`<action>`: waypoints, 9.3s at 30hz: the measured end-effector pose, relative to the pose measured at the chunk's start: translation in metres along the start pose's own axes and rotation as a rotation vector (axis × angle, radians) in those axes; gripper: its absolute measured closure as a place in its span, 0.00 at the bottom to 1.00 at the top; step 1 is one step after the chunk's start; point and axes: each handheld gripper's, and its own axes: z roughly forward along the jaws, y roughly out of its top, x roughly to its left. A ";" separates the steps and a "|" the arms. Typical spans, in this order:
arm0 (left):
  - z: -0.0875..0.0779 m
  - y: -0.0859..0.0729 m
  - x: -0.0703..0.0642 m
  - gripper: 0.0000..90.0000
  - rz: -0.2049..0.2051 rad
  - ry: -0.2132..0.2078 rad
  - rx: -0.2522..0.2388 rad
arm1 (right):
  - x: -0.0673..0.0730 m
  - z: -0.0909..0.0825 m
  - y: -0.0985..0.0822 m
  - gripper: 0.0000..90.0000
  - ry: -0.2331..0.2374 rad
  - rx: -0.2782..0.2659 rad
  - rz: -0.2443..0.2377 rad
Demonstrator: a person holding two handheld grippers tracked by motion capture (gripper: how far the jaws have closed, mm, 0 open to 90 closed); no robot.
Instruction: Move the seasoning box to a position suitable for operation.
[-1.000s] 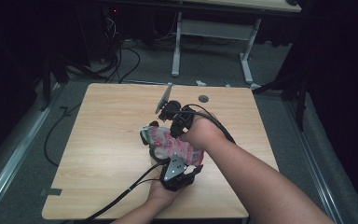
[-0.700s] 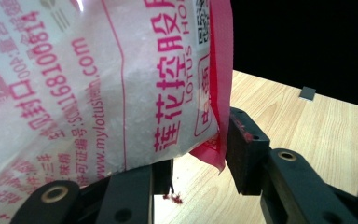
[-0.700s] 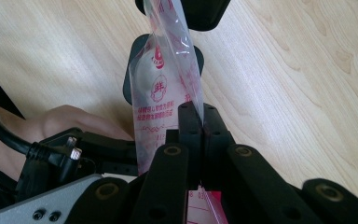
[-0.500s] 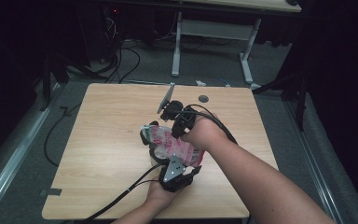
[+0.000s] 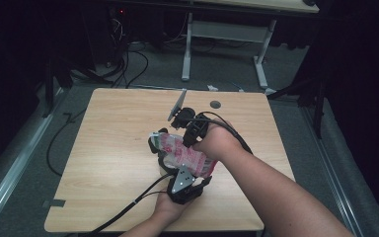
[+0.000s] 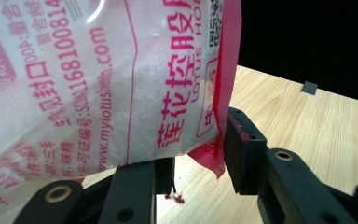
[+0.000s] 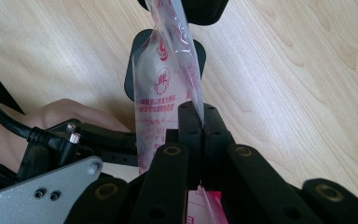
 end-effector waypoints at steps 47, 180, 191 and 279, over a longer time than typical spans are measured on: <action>0.000 -0.016 0.005 0.78 0.017 0.033 0.071 | -0.006 -0.003 -0.047 0.99 0.042 -0.050 0.076; -0.156 -0.052 0.106 0.52 -0.153 0.238 0.035 | -0.045 -0.005 -0.125 1.00 0.033 -0.278 0.191; -0.159 -0.050 0.107 0.52 -0.160 0.245 0.027 | -0.062 0.001 -0.147 1.00 0.002 -0.297 0.252; -0.196 -0.056 0.137 0.53 -0.182 0.378 -0.007 | -0.073 0.067 -0.252 1.00 -0.088 -1.013 0.494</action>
